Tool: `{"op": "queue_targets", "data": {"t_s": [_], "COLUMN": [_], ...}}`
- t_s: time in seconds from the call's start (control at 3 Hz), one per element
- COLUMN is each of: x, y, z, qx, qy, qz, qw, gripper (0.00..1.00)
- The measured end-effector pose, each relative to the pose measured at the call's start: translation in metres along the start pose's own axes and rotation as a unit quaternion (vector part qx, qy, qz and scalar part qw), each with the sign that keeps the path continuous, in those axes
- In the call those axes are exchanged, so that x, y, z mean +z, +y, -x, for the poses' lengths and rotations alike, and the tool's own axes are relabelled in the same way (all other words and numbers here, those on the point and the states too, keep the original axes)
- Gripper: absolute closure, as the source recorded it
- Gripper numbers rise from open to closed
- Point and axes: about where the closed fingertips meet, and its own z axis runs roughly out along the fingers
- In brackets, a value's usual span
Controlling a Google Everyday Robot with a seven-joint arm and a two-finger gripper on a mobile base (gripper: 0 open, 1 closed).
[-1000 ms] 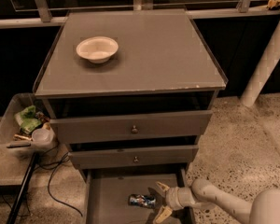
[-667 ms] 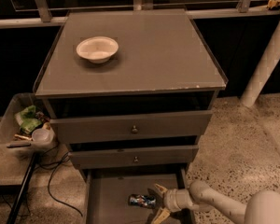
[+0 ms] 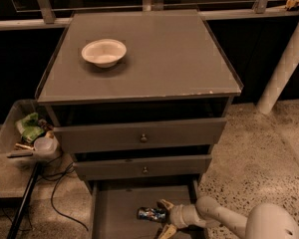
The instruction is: Pick redbull can from bottom drawer and place on counter
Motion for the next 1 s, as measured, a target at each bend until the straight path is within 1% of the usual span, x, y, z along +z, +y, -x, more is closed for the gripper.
{"op": "queue_targets", "data": {"t_s": [0.33,1.0], "x": [0.0,0.0001], "y": [0.0,0.0001], "z": [0.0,0.0], "qx": [0.0,0.0], "qy": [0.0,0.0], "qz": [0.0,0.0], "qw": [1.0,1.0], "gripper": [0.18,0.64]}}
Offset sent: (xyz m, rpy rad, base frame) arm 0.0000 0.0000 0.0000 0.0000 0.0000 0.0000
